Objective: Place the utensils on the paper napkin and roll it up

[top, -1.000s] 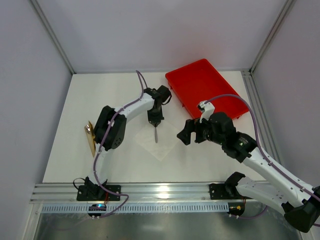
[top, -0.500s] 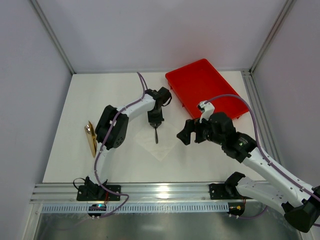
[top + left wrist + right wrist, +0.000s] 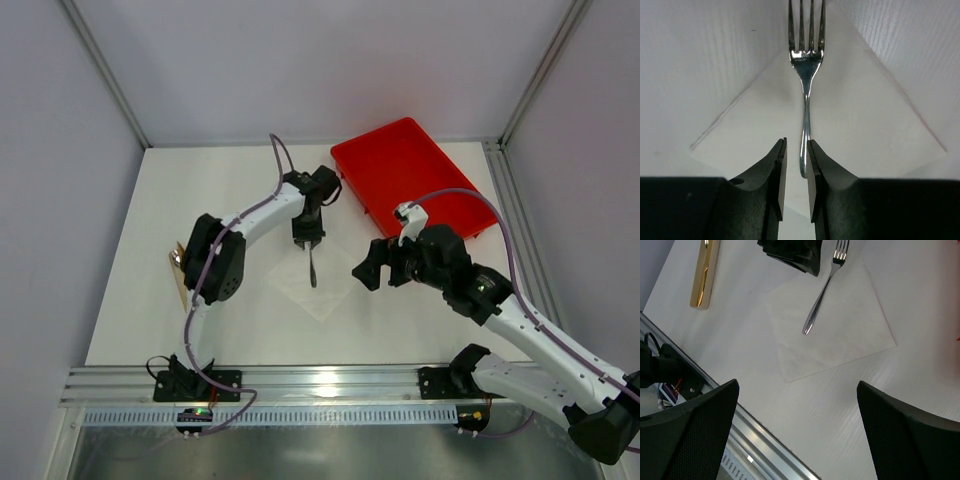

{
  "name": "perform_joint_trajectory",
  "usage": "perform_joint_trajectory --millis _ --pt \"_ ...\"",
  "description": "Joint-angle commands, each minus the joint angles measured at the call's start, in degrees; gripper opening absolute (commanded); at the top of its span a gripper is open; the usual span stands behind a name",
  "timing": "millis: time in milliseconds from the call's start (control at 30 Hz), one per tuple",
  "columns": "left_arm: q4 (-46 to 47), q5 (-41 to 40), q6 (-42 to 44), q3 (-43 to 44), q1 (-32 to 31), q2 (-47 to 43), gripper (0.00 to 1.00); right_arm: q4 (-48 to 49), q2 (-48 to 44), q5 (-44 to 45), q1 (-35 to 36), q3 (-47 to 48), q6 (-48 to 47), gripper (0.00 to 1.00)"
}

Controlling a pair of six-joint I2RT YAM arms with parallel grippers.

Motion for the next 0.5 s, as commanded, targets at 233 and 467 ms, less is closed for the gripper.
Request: perform_joint_trajectory --millis 233,467 --pt "0.58 -8.57 5.38 -21.11 14.86 -26.83 0.22 3.46 -1.37 -2.53 -0.2 -0.4 0.29 1.0" --pt "1.83 -9.27 9.77 -32.11 31.38 -35.63 0.22 3.99 -1.38 -2.97 -0.2 -0.67 -0.59 1.0"
